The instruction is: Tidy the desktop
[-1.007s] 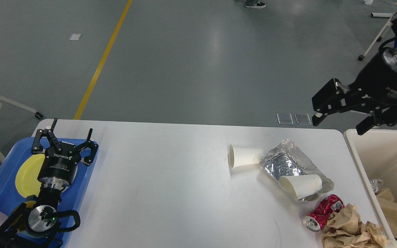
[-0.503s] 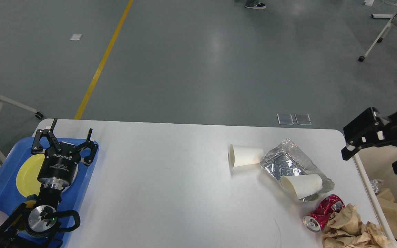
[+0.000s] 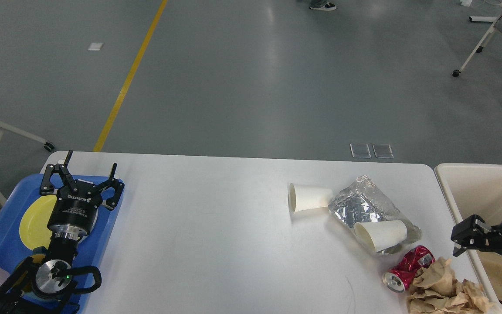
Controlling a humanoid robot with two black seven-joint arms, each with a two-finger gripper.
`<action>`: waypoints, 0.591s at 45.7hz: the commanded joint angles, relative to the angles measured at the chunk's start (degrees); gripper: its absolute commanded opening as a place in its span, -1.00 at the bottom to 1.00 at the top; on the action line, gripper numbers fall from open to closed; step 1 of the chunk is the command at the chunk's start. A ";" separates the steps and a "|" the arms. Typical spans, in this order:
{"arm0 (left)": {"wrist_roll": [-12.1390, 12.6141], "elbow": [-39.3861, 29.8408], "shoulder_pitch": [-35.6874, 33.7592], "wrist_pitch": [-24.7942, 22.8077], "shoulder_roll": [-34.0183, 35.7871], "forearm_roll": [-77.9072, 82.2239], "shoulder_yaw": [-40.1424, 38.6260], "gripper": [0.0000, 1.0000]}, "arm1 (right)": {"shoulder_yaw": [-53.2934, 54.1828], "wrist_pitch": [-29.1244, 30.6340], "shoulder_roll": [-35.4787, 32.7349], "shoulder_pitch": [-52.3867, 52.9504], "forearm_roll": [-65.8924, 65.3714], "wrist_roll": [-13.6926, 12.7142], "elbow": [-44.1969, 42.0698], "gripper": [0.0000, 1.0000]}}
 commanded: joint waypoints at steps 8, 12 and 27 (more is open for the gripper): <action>0.00 0.00 -0.06 0.00 0.00 -0.08 0.00 0.92 | 12.64 -8.30 -1.06 -21.33 0.89 0.04 -8.54 1.00; 0.00 0.00 -0.06 0.00 0.00 0.01 0.00 0.92 | 17.65 -10.06 -0.88 -27.22 0.98 0.04 -10.56 1.00; 0.00 0.00 -0.06 0.00 0.00 -0.08 0.00 0.92 | 23.72 -17.80 2.63 -42.52 4.31 0.13 -22.07 1.00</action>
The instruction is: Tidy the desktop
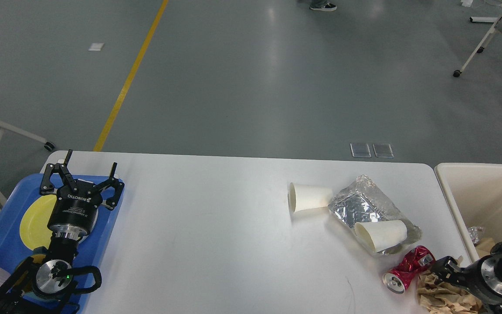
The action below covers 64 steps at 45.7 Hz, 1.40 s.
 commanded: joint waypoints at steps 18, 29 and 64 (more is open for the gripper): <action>0.00 0.00 -0.02 0.00 0.00 0.00 0.00 0.92 | 5.11 -2.93 5.21 -12.02 3.26 0.25 -9.69 0.05; 0.00 0.00 -0.02 0.00 0.00 -0.08 0.00 0.92 | 5.73 -2.93 5.12 -11.94 9.85 -0.01 -9.69 -0.94; 0.00 0.00 -0.02 0.00 0.00 -0.08 0.00 0.92 | -0.77 16.48 -5.42 2.02 10.03 -1.07 -5.03 -1.00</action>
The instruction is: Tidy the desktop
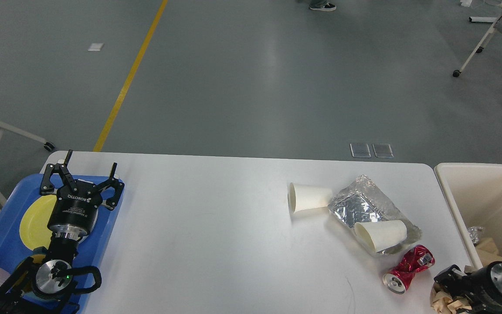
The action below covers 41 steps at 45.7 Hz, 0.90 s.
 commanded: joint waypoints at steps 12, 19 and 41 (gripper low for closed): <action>0.00 0.00 -0.05 0.00 0.00 -0.08 0.00 0.92 | -21.86 14.50 -2.71 29.88 0.24 -0.65 7.69 -1.00; 0.00 0.00 -0.05 0.00 0.00 -0.08 0.00 0.92 | -31.61 15.56 -1.05 45.87 0.24 -0.65 16.03 -1.00; 0.00 0.00 -0.05 0.00 0.00 0.01 0.00 0.92 | -42.61 16.53 14.34 67.51 7.10 -0.65 29.30 -1.00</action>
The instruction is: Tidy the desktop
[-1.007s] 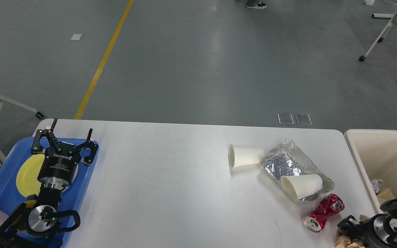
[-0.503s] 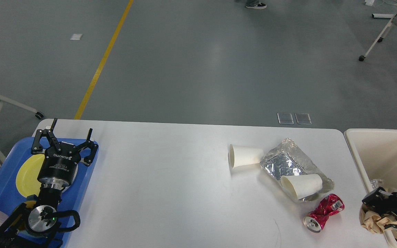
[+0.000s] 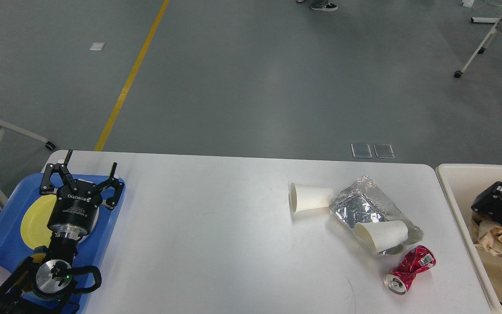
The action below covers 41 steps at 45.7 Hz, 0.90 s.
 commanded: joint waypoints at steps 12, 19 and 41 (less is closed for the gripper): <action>0.00 0.00 -0.01 0.00 0.00 0.05 0.00 0.92 | -0.27 -1.39 -3.44 -1.10 0.17 0.00 -3.94 -1.00; 0.00 0.00 -0.01 0.00 0.00 0.05 0.00 0.92 | 0.43 -7.62 -10.04 -12.08 0.52 0.08 -13.60 -1.00; 0.00 0.00 -0.01 0.00 0.00 0.05 0.00 0.92 | 32.76 -29.60 -15.59 -67.00 0.25 0.26 -50.41 -1.00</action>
